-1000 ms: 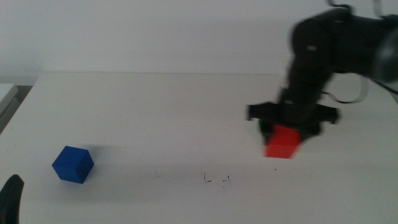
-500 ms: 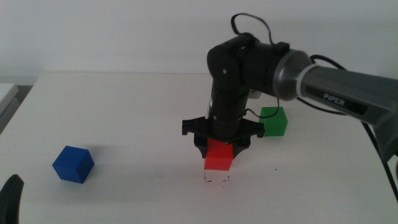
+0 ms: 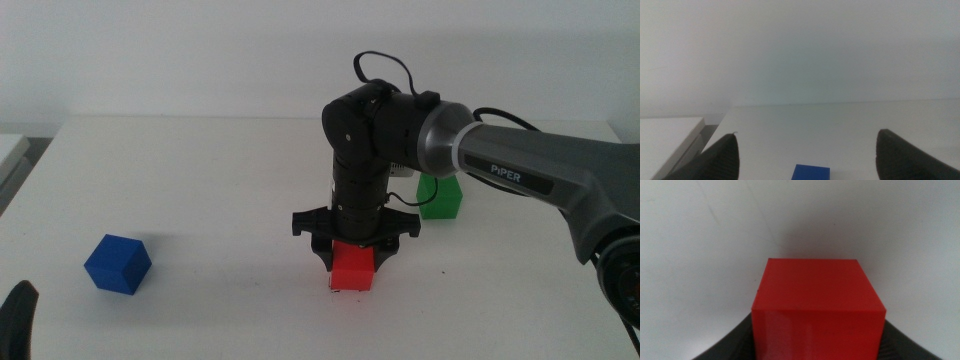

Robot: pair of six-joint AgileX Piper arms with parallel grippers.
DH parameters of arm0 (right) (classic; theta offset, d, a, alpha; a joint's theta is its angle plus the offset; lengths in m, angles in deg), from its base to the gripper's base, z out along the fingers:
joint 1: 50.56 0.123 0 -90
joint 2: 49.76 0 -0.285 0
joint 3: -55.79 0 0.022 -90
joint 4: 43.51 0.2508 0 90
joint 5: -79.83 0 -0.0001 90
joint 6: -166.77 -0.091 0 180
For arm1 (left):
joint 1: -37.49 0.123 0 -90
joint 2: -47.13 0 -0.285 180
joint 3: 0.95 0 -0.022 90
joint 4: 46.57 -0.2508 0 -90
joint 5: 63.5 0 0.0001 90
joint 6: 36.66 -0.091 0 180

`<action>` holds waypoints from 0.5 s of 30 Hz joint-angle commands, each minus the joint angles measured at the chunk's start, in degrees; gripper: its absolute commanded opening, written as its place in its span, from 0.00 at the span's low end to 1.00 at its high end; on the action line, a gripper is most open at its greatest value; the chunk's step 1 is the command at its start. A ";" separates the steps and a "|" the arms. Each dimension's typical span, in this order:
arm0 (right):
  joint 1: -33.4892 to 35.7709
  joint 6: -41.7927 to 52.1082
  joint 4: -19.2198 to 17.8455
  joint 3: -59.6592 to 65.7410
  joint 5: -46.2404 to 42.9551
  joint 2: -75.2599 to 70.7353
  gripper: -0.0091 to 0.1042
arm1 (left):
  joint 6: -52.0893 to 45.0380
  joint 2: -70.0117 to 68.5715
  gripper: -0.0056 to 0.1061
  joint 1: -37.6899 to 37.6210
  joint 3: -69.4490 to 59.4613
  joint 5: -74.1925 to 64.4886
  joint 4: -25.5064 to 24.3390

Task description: Stack red cubes first, then green, then blue cubes in a specific spot.

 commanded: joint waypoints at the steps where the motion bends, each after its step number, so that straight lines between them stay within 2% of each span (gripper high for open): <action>1: 0.30 -0.23 -0.93 -0.47 0.43 0.29 0.22 | 0.22 -0.20 0.89 0.11 -0.05 0.71 0.14; 6: 0.44 -0.23 -0.93 -0.47 0.43 0.94 0.23 | 0.22 -0.20 0.89 0.11 -0.05 0.71 0.14; 8: 0.44 -0.11 -0.93 -0.47 0.43 1.07 0.31 | 0.22 -0.20 0.89 0.11 -0.05 0.71 0.14; 9: 0.44 -0.11 -0.93 -0.47 0.43 1.07 0.55 | 0.22 -0.20 0.89 0.11 -0.05 0.71 0.14; 11: 0.44 -0.11 -1.05 -0.47 0.43 1.07 0.68 | 0.22 -0.20 0.89 0.11 -0.05 0.71 0.14; 14: 0.44 -0.11 -1.52 -0.47 0.43 0.77 0.81 | 0.22 -0.20 0.89 0.11 -0.05 0.71 0.14; 15: 0.44 2.71 -1.87 -0.47 0.43 -0.93 0.85 | 0.22 -0.20 0.89 0.11 -0.05 0.71 0.14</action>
